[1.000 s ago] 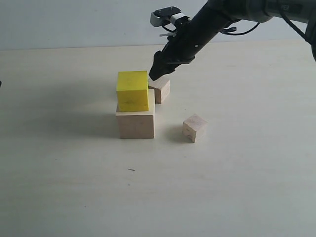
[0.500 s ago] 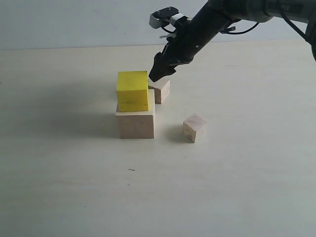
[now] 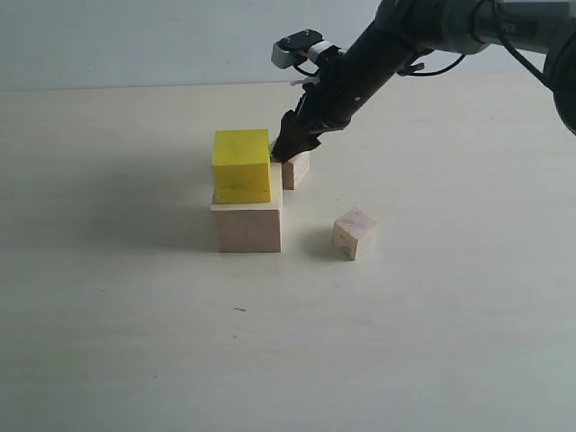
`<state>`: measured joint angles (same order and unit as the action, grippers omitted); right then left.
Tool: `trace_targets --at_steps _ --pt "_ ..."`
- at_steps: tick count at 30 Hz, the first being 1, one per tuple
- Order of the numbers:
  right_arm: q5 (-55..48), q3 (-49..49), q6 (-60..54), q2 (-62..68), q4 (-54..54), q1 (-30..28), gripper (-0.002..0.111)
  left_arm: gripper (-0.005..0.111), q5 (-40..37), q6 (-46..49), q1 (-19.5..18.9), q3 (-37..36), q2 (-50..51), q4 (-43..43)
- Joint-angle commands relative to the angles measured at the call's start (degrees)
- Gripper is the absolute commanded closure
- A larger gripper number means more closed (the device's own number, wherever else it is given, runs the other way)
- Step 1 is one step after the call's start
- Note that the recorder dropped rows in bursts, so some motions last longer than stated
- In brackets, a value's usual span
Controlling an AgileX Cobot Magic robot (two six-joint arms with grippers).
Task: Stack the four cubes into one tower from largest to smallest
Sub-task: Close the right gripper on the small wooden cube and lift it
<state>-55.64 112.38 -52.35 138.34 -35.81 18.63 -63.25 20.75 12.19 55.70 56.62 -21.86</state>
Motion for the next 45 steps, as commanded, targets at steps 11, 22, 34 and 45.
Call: trace_targets --at_steps 11,22,34,45 --pt "1.28 0.02 -0.60 2.00 -0.55 0.00 0.036 0.081 0.18 0.38 -0.19 -0.13 -0.21 0.76" --pt "3.24 0.02 -0.60 2.47 -0.56 0.00 0.049 0.081 0.18 0.49 -0.19 -0.13 -0.21 0.76" --pt "0.05 0.02 0.25 1.84 1.51 0.00 0.108 0.081 -0.03 0.48 -0.19 -0.13 -0.21 0.76" --pt "-1.38 0.02 6.50 -4.54 11.25 -1.12 0.108 0.081 -0.03 0.48 -0.19 -0.13 -0.21 0.55"
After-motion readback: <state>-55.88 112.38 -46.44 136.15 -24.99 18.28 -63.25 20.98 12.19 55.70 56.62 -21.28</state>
